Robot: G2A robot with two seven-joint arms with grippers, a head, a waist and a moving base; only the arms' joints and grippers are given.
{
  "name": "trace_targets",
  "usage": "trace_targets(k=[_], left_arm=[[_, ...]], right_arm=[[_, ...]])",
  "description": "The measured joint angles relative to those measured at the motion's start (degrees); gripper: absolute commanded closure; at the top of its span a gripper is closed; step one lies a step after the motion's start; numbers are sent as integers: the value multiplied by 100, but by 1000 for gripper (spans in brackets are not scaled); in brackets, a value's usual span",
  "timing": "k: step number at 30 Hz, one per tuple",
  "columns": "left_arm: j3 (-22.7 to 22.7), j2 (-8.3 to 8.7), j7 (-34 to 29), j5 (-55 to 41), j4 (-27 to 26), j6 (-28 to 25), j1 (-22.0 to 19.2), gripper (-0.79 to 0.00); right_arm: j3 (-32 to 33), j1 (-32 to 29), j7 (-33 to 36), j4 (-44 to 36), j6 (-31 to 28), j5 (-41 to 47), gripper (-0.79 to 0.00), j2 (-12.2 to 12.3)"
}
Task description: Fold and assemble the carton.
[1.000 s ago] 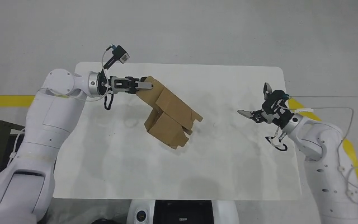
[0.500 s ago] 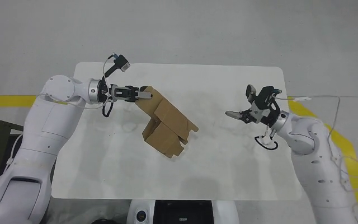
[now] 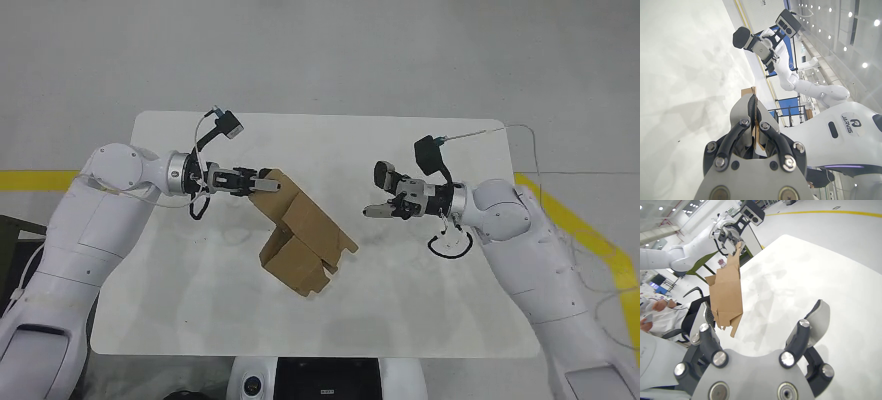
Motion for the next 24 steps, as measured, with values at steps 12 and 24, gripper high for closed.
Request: trace_targets(k=[12, 24], left_arm=[[155, 189, 137, -301, -458, -136, 213, 0], [421, 333, 77, -466, -638, -78, 152, 0]], right_arm=[[-1421, 654, 621, 114, 335, 1605, -785, -88], [-2578, 1226, 279, 480, -8, 1867, -659, -145]])
